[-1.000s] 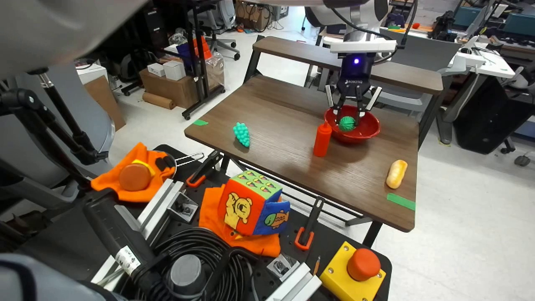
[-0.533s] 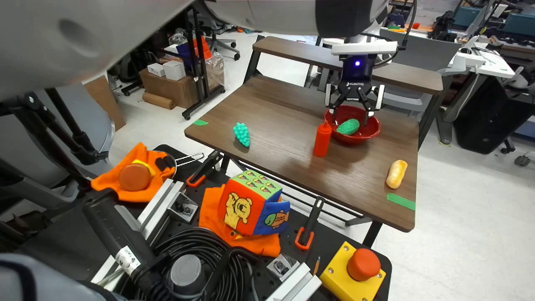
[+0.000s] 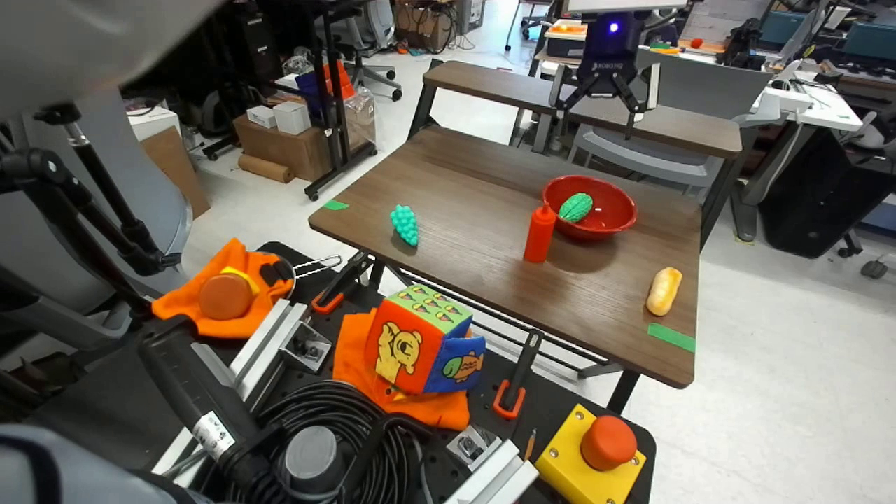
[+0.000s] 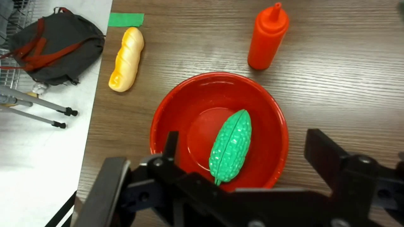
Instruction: Pick up the green vegetable plush toy on the table and put it in the bowl
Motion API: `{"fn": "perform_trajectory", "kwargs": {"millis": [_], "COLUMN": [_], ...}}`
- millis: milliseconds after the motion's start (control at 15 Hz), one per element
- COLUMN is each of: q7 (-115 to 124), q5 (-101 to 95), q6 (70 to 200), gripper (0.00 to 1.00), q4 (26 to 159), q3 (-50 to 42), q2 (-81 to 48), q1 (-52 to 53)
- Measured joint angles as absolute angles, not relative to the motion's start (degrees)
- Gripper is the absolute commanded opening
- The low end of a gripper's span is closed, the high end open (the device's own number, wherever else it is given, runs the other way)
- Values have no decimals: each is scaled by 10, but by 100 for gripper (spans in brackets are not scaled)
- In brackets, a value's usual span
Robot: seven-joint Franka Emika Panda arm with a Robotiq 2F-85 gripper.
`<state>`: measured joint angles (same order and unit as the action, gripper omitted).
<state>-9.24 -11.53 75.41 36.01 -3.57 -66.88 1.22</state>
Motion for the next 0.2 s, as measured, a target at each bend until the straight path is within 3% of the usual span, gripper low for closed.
{"fn": "perform_trajectory", "kwargs": {"millis": [200], "q7": [-92], "q5": [-116], "q6": [754], "gripper": [100], "q4": [365], "q3": [-36], "q2": [-673], "q1": [12]}}
